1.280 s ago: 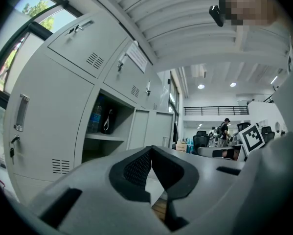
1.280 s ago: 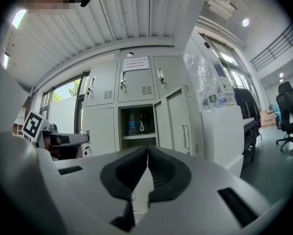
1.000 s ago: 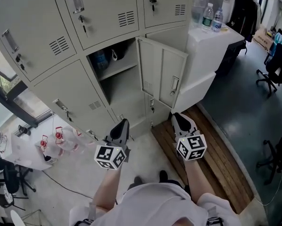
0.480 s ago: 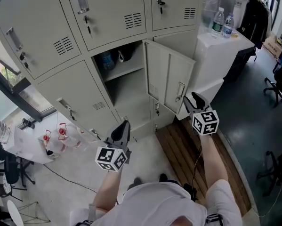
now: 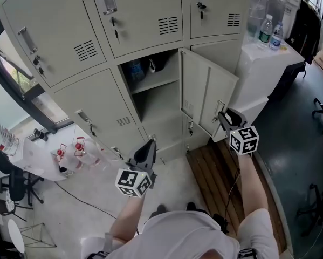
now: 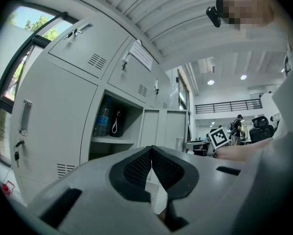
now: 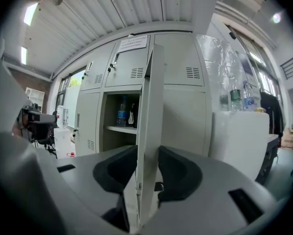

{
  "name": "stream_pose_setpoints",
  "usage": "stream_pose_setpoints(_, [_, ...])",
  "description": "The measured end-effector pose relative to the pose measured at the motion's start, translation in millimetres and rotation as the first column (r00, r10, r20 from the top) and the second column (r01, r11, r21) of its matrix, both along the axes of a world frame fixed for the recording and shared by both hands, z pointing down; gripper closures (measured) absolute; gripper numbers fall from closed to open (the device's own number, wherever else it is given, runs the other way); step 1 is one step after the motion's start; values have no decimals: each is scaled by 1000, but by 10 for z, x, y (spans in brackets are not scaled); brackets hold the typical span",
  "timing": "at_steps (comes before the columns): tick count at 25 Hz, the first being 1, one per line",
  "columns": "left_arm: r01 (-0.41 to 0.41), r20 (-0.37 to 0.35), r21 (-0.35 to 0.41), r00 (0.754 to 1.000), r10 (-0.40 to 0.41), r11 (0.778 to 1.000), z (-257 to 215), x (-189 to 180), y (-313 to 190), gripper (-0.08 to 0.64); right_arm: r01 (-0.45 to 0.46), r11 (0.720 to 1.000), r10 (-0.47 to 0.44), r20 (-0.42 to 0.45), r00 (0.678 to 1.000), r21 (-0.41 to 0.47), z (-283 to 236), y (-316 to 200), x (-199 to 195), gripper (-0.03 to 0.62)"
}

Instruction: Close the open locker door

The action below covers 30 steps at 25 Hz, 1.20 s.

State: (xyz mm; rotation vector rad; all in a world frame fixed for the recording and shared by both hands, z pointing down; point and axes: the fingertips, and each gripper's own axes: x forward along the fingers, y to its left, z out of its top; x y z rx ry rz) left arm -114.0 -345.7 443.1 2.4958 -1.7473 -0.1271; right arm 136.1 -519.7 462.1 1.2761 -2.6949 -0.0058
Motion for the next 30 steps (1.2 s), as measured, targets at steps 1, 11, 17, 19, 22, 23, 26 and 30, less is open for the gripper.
stream_pose_setpoints(1, [-2, -1, -1, 1000, 2, 1000, 5, -13, -7, 552, 1, 1000, -1, 4, 1000, 0, -4, 21, -12, 462])
stream_pose_setpoints(11, [7, -11, -14, 1000, -7, 1000, 60, -325, 32, 552, 99, 995, -98, -22, 995, 25, -24, 467, -566, 483])
stream_pose_setpoints(17, [24, -20, -15, 1000, -24, 1000, 80, -625, 51, 552, 173, 984, -172, -16, 985, 35, -33, 790, -1179, 465])
stream_pose_setpoints(19, [25, -27, -10, 999, -25, 1000, 81, -702, 65, 552, 195, 980, -194, -13, 981, 34, -34, 860, -1376, 462])
stream_pose_setpoints(22, [23, -38, 11, 999, -22, 1000, 58, -813, 102, 552, 234, 972, -233, -38, 972, 36, -43, 925, -1688, 473])
stream_pose_setpoints(23, [24, -39, 15, 999, -23, 1000, 54, -852, 110, 552, 247, 968, -245, -52, 968, 39, -50, 931, -1798, 480])
stream_pose_setpoints(26, [32, -42, 14, 999, -31, 999, 64, -980, 123, 552, 274, 961, -270, -73, 960, 45, -59, 917, -2128, 491])
stream_pose_setpoints(30, [47, -50, 9, 998, -47, 999, 89, -1166, 158, 552, 297, 954, -296, -54, 954, 30, -77, 832, -2560, 502])
